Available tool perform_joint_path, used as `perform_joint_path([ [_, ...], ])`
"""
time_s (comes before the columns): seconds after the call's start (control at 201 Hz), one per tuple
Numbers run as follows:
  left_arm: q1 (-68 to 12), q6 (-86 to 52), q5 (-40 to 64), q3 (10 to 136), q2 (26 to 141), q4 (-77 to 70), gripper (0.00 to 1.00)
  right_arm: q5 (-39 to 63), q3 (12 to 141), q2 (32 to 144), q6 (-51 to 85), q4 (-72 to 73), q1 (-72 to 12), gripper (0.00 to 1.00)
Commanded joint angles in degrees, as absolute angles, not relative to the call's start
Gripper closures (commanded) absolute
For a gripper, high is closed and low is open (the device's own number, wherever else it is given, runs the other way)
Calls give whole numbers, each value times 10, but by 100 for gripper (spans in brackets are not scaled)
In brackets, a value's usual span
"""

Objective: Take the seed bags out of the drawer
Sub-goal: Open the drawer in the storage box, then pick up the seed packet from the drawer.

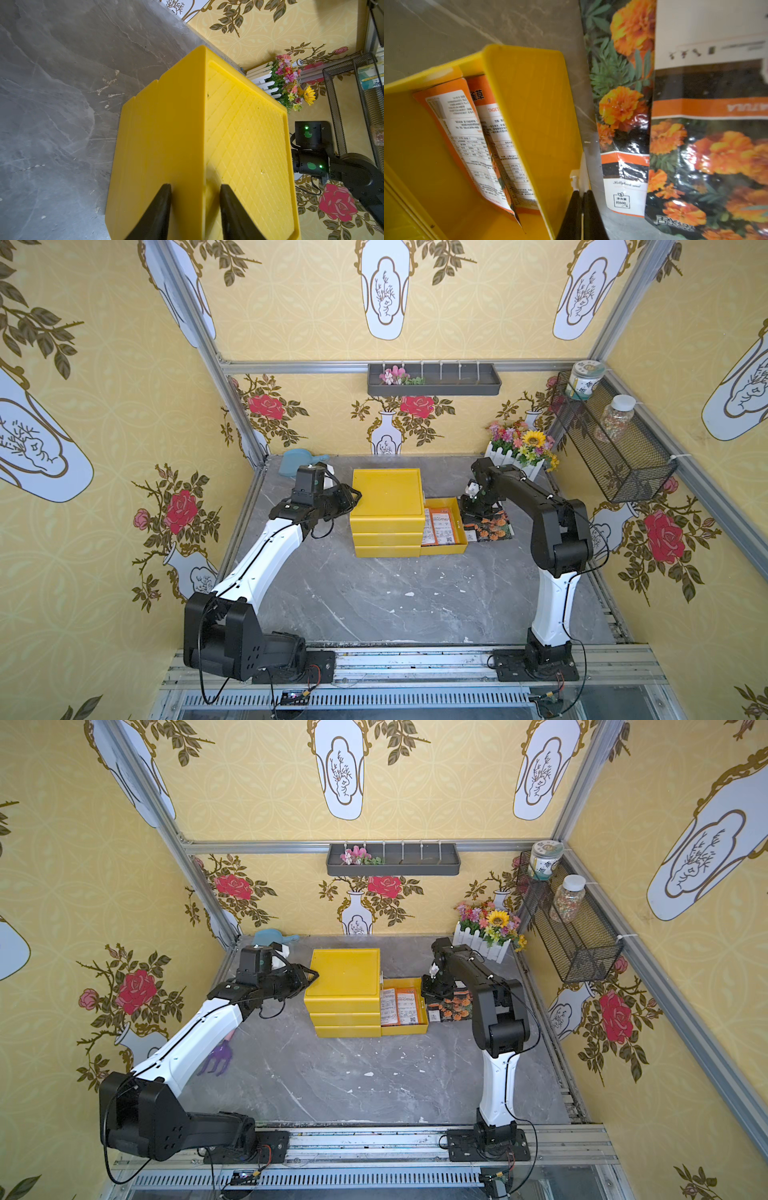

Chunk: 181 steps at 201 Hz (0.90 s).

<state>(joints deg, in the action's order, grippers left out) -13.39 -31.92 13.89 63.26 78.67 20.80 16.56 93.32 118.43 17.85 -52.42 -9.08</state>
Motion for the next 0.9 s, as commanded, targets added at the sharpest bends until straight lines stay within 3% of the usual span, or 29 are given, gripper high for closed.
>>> perform_joint_path([
  [0.0,-134,-316,131,627,797,287,57,137,941,1183,177,-530,-88,79],
  [0.219,-134,-320,133,633,804,283,57,118,952,1169,175,-543,-79,63],
  [0.652,-134,-323,135,643,818,279,57,156,984,1144,179,-553,-85,60],
  [0.896,-134,-324,136,641,819,276,57,211,993,1163,191,-540,-139,60],
])
